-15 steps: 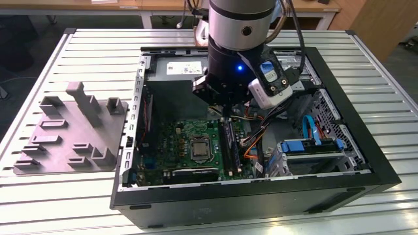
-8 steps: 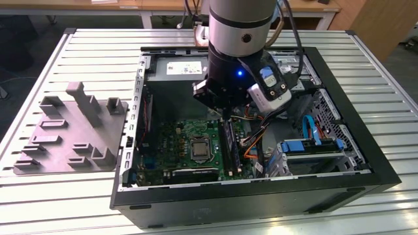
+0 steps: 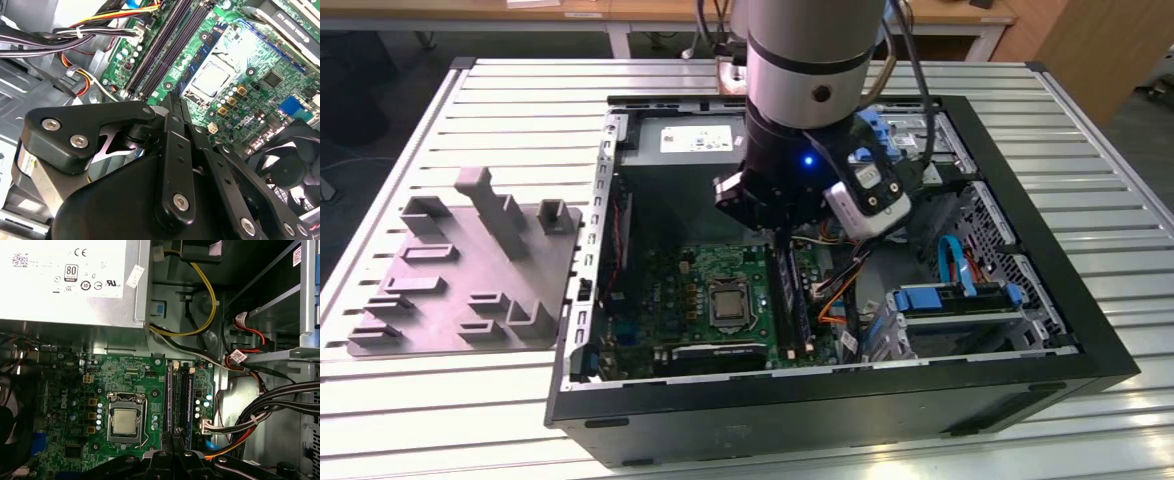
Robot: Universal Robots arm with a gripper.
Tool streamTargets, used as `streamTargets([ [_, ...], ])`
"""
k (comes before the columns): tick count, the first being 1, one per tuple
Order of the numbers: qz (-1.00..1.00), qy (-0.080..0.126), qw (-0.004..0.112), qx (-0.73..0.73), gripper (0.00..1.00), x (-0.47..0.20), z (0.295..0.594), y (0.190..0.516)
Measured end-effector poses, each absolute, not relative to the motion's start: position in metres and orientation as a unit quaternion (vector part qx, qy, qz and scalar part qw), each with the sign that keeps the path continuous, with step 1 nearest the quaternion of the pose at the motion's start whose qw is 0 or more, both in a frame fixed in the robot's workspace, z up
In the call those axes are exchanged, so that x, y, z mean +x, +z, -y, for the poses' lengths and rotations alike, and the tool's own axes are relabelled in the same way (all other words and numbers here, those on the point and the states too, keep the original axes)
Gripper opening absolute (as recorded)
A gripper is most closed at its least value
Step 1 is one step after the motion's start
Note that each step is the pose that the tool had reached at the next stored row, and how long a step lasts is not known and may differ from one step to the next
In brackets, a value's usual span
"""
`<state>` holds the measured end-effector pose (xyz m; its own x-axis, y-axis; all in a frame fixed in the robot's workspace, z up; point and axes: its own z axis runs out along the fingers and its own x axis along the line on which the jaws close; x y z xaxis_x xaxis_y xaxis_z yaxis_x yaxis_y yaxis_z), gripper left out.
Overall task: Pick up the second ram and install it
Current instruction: 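Insert the second ram into the second slot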
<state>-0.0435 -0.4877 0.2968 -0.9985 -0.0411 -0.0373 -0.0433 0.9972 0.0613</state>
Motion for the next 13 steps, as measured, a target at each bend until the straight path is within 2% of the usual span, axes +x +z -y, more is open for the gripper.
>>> streamTargets([
  [13, -0.999, 0.031, 0.018, -0.021, 0.11, -0.043, 0.488, 0.281],
])
